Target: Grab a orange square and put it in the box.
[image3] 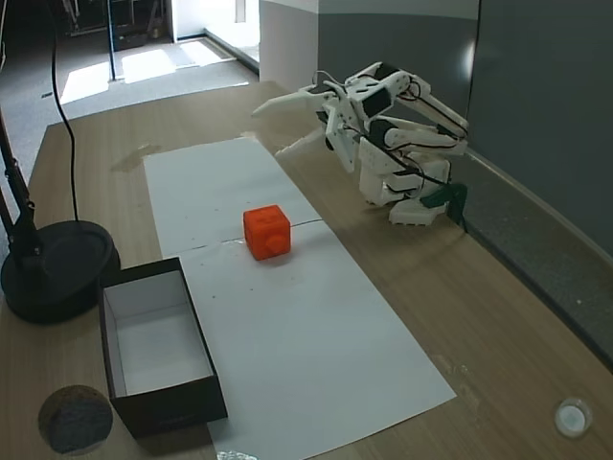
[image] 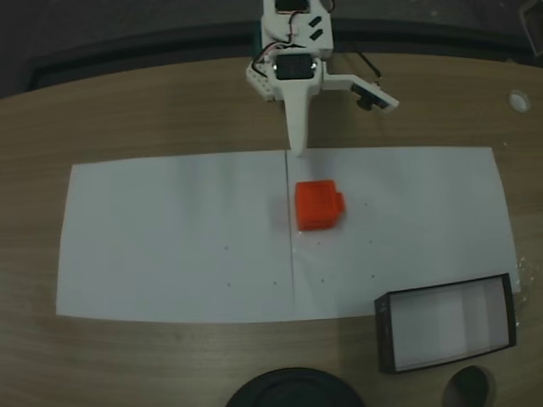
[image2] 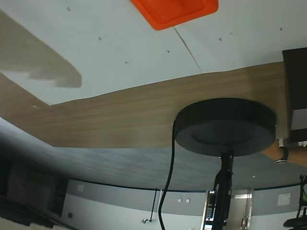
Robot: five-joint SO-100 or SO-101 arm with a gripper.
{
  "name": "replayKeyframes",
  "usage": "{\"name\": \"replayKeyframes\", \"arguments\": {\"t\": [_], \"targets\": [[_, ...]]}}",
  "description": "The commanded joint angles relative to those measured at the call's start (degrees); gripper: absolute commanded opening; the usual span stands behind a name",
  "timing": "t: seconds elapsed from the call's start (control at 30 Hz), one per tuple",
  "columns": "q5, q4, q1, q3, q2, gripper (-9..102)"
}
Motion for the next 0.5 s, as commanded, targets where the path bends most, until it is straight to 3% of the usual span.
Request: {"name": "replayKeyframes", "arguments": {"t": [0.0, 0.2, 0.47], "targets": [[2.1, 3.6, -4.8, -10.5, -6.4, 37], [2.3, 4.7, -12.0, -18.5, -27.5, 38], [2.5, 4.8, -11.3, -26.3, -53.3, 43]]}}
